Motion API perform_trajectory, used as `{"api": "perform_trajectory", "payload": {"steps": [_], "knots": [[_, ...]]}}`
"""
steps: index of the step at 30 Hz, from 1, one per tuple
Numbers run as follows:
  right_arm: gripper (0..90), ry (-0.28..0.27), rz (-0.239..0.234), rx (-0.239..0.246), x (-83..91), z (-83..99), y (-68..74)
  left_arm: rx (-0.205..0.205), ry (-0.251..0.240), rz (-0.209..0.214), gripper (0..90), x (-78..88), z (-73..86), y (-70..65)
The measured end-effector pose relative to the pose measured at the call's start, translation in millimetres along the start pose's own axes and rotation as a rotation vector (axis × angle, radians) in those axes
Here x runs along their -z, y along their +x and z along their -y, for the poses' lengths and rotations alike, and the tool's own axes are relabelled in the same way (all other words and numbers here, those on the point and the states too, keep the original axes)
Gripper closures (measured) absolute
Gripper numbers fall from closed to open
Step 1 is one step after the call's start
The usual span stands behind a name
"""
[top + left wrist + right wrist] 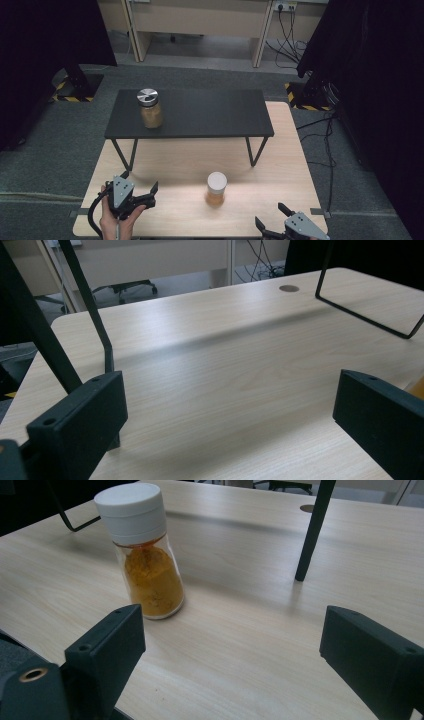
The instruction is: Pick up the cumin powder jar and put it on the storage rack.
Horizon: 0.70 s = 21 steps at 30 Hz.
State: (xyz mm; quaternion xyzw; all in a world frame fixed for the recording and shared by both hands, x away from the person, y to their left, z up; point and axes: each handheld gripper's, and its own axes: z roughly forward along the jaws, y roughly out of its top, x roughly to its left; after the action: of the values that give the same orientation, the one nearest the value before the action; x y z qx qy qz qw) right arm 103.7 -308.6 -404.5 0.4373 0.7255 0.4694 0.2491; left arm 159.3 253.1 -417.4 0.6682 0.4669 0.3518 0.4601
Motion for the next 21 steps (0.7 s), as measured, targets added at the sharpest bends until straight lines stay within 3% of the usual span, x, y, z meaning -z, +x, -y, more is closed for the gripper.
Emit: {"api": "perform_trajectory", "payload": {"steps": [7, 21], "knots": [[11.2, -0.011, 0.004, 0.009, 4.2, -2.1, 2.4, 0.024, 0.006, 0.008, 0.0, 0.4, -1.1, 5.1], [11.2, -0.005, -0.005, 0.01, -2.3, -2.7, 0.0, 0.026, 0.023, 0.022, 0.0, 0.9, 0.5, 7.7]]}}
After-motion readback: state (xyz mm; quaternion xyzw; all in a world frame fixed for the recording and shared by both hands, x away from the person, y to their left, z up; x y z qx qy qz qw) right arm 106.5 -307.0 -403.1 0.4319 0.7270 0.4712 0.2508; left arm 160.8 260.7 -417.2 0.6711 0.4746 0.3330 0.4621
